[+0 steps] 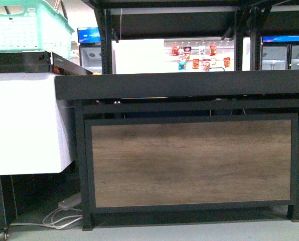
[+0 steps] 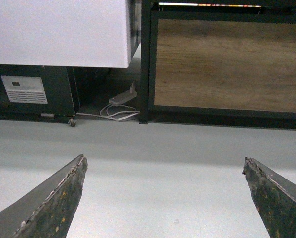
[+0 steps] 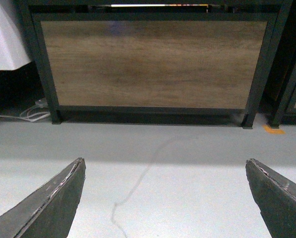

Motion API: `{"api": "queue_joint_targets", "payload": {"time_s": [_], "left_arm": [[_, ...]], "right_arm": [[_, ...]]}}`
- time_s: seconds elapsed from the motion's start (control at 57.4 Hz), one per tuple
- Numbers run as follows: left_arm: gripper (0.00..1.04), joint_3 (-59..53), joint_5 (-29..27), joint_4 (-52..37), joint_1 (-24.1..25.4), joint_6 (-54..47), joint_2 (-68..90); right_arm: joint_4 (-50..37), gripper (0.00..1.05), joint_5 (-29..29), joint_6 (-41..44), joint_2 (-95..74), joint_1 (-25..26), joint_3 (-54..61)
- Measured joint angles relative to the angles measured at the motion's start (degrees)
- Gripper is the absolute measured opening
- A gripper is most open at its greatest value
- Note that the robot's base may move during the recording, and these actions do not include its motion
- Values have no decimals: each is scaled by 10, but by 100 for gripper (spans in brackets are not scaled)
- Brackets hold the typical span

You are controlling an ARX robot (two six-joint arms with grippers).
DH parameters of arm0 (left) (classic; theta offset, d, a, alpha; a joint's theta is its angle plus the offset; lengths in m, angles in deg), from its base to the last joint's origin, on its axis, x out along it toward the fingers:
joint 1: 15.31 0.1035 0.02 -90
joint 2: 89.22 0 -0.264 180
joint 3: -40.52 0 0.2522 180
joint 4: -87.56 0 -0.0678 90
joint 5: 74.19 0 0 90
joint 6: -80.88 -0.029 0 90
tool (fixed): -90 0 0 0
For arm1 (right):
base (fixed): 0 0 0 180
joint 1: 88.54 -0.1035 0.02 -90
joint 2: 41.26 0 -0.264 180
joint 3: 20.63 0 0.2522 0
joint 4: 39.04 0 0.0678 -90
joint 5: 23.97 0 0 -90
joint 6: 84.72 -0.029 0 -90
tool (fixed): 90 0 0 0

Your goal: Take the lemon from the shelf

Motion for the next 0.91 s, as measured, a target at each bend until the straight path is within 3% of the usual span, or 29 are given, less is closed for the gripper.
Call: {"api": "queue_joint_targets", "payload": {"time_s": [0.905], "left_arm": [[97,0,0,0,0,0,0]], "right_arm": [[0,97,0,0,0,0,0]]}}
